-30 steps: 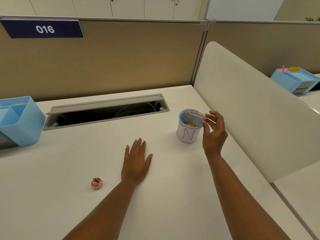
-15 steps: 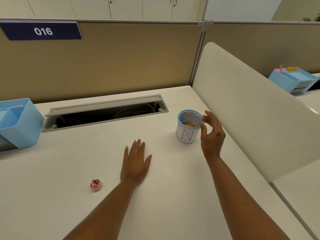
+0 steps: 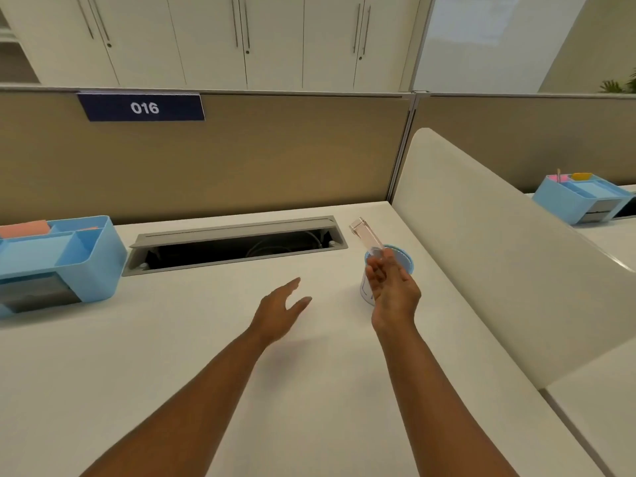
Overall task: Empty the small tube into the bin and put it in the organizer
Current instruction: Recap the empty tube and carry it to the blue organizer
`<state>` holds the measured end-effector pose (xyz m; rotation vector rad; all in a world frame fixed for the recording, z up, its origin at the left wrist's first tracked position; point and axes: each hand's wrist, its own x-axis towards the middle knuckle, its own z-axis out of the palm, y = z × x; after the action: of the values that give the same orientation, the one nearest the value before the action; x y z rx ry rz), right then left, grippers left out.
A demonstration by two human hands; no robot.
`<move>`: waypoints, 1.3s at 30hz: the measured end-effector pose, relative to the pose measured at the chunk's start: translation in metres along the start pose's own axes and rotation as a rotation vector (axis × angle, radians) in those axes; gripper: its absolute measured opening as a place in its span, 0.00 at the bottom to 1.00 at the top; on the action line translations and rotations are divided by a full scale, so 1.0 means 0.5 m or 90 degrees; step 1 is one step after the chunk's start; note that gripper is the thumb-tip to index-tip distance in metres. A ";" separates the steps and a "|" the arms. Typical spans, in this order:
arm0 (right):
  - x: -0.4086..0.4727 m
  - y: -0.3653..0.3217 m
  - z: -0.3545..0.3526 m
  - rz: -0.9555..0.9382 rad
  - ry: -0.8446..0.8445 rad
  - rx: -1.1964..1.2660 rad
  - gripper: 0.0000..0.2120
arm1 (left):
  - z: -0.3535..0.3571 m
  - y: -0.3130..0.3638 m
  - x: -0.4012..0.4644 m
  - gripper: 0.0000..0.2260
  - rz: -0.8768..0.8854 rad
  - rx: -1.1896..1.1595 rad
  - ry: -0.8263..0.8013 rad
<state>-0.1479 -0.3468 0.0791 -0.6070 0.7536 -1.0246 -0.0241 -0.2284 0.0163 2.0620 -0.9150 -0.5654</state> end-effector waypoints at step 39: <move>-0.307 0.310 0.174 0.029 -0.388 -0.434 0.15 | -0.368 -0.171 -0.274 0.06 -0.134 -0.265 0.132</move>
<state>-0.0463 -0.1361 0.0559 -1.4061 0.5509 -0.4655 0.0430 0.0017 0.0654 1.8026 -0.4195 -0.5835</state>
